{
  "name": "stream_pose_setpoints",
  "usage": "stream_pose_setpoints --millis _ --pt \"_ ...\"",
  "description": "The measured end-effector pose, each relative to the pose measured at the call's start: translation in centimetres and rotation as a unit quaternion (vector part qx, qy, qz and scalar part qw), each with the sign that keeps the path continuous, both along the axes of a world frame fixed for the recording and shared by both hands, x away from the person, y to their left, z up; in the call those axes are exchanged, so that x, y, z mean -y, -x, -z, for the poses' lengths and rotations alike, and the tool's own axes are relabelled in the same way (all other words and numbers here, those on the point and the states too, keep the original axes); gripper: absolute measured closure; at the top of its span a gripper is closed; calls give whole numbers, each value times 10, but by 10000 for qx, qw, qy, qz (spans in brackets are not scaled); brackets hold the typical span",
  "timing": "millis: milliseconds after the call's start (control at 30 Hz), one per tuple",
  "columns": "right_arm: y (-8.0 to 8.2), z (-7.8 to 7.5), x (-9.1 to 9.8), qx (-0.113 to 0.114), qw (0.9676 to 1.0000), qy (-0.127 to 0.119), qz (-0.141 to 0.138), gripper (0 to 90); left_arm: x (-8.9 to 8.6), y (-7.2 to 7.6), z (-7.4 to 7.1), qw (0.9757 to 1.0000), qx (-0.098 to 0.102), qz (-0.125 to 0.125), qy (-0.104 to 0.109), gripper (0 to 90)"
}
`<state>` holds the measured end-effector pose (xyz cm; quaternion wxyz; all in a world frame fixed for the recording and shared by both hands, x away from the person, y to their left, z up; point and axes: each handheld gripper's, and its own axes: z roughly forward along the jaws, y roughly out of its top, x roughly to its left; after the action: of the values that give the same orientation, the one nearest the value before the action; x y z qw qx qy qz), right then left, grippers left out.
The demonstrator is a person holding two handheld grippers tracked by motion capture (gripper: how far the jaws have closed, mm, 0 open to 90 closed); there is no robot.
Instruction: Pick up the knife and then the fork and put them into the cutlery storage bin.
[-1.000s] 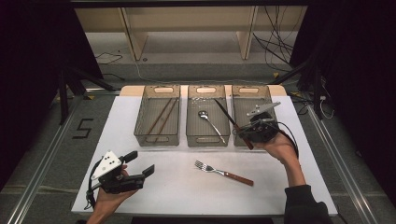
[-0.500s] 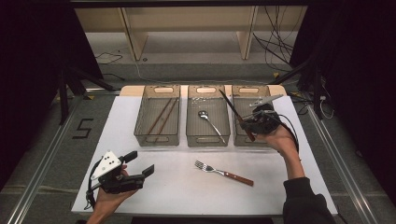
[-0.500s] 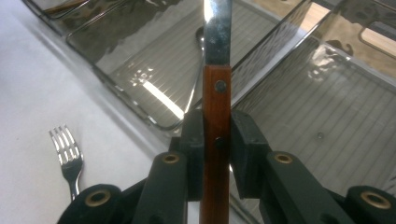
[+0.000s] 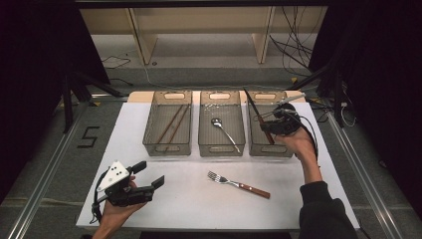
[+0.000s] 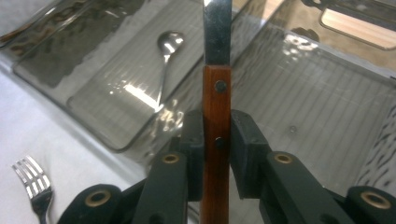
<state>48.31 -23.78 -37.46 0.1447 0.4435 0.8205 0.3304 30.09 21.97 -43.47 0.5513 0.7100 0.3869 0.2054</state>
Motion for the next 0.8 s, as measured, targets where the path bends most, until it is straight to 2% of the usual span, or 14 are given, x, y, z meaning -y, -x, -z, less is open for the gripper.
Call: stream_pose_setpoints --millis 267,367,800 --pt "-12 2 8 -98 9994 -81 336 771 0 0 0 10000 0 3 -8 163" --pt "-17 6 11 -220 9987 -110 454 771 0 0 0 10000 -1 -4 5 163" --pt "-27 22 17 -589 9947 8 842 770 0 0 0 10000 4 1 4 163"
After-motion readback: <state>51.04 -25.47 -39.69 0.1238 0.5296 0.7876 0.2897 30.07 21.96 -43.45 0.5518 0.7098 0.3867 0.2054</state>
